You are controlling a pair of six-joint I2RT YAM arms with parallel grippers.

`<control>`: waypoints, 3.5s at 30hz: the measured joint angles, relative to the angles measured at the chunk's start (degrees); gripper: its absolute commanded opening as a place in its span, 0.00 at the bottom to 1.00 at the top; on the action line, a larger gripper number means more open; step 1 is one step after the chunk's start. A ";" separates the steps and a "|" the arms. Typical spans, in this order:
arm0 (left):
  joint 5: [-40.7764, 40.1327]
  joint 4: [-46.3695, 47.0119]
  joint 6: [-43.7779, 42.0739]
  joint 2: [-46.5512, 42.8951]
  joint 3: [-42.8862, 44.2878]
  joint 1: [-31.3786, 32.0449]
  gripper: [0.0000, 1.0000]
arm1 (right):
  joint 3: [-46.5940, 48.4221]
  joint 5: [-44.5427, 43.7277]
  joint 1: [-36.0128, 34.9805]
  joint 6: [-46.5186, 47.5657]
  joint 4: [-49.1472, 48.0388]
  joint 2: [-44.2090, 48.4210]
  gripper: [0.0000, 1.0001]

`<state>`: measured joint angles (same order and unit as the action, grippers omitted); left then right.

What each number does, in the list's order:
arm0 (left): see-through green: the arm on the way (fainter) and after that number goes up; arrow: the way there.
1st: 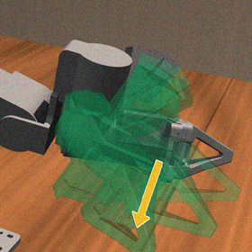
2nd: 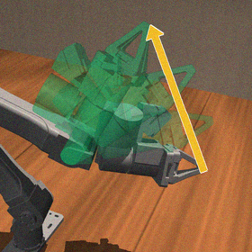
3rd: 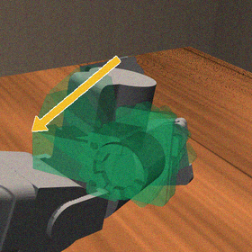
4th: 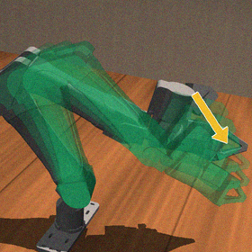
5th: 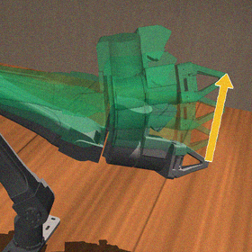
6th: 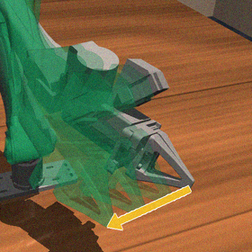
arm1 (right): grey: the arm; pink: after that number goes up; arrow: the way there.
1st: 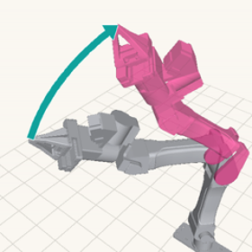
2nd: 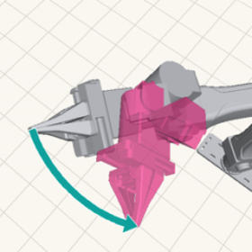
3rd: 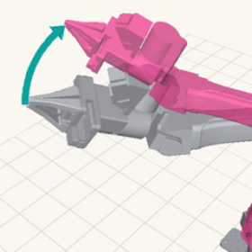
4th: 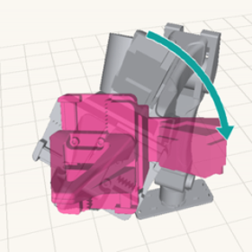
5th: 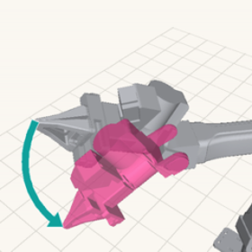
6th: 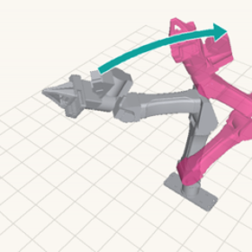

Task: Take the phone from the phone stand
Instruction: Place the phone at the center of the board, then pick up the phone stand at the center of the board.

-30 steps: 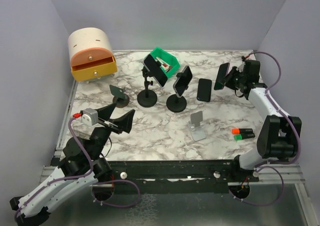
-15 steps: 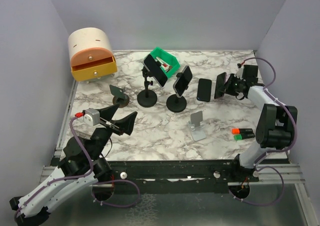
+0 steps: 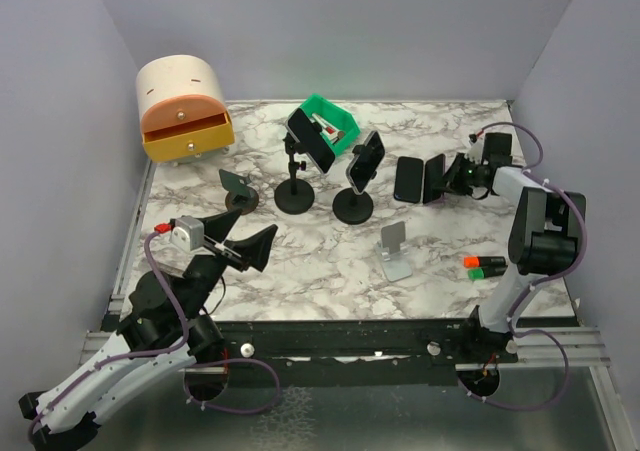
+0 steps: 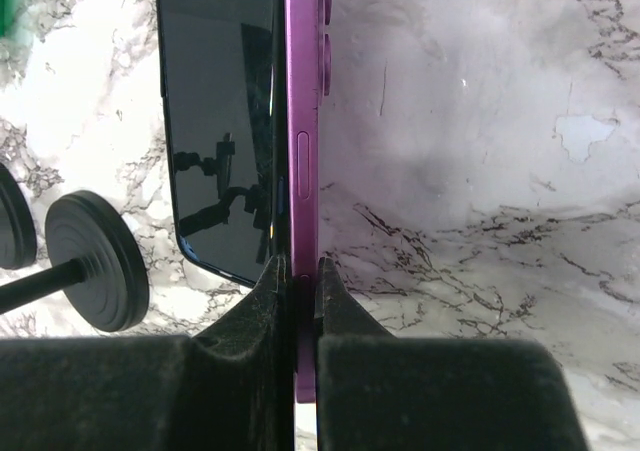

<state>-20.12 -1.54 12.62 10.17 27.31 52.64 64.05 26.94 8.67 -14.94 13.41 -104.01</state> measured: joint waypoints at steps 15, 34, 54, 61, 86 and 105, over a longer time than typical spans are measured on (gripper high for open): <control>1.16 -0.33 -0.02 2.38 0.00 0.00 0.98 | 5.22 1.90 2.56 -1.42 2.93 -6.69 0.35; 1.92 -0.35 -0.02 2.75 0.00 0.00 0.98 | 5.97 -1.57 2.86 -1.60 3.82 -7.19 0.53; 2.69 -0.35 -0.02 2.75 0.00 0.00 0.98 | 2.80 -14.34 4.35 -3.93 3.85 -1.99 0.52; 2.03 -0.59 0.63 3.65 0.33 0.00 0.99 | -0.44 -18.67 4.90 -11.15 0.52 17.22 0.50; 14.78 4.44 12.28 17.35 1.07 0.00 0.87 | -34.45 -10.71 -15.78 -15.45 3.28 79.82 0.47; 8.57 36.70 22.97 52.41 -8.87 13.46 0.86 | -35.36 -11.37 -19.56 -17.70 9.29 84.15 0.46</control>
<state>-11.55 35.16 35.59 62.59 18.44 66.11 28.69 15.57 -10.90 -32.64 22.70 -19.86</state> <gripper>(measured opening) 0.865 0.464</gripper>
